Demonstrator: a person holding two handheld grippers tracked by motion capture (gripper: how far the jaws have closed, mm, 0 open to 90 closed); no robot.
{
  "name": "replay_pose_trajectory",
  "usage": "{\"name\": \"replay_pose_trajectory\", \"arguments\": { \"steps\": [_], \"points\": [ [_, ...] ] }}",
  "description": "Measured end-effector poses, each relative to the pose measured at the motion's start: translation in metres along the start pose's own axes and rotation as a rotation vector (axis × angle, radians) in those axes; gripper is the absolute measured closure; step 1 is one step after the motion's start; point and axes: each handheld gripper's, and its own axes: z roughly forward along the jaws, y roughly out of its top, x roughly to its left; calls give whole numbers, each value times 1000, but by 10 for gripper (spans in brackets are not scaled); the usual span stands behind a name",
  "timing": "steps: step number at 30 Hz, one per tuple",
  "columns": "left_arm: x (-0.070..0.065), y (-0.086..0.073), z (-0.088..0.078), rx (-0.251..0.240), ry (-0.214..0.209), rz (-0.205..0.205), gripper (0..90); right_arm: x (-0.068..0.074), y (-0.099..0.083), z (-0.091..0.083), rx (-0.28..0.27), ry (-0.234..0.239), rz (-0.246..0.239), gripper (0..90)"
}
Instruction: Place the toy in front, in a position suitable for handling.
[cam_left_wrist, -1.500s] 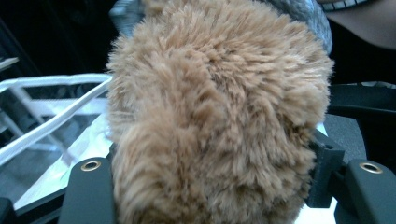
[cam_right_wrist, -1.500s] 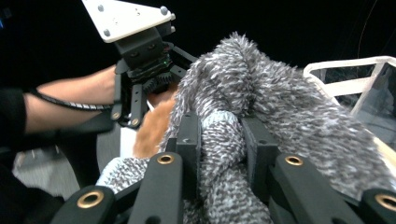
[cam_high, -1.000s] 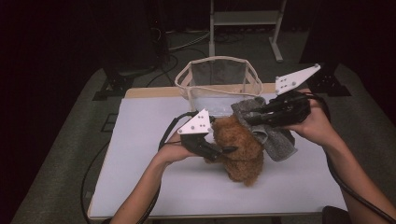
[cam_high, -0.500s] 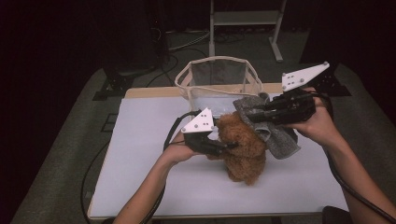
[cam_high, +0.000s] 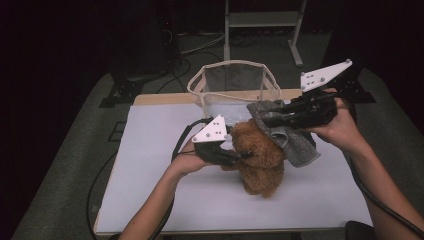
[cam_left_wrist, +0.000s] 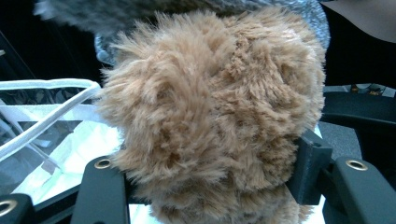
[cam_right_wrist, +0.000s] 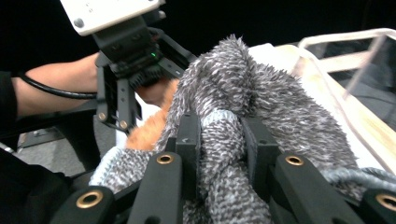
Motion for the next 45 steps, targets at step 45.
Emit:
{"name": "replay_pose_trajectory", "arguments": {
  "steps": [45],
  "points": [
    [-5,14,-46,99,-9,32,181,5,-8,44,-50,58,-8,706]
  ]
}}
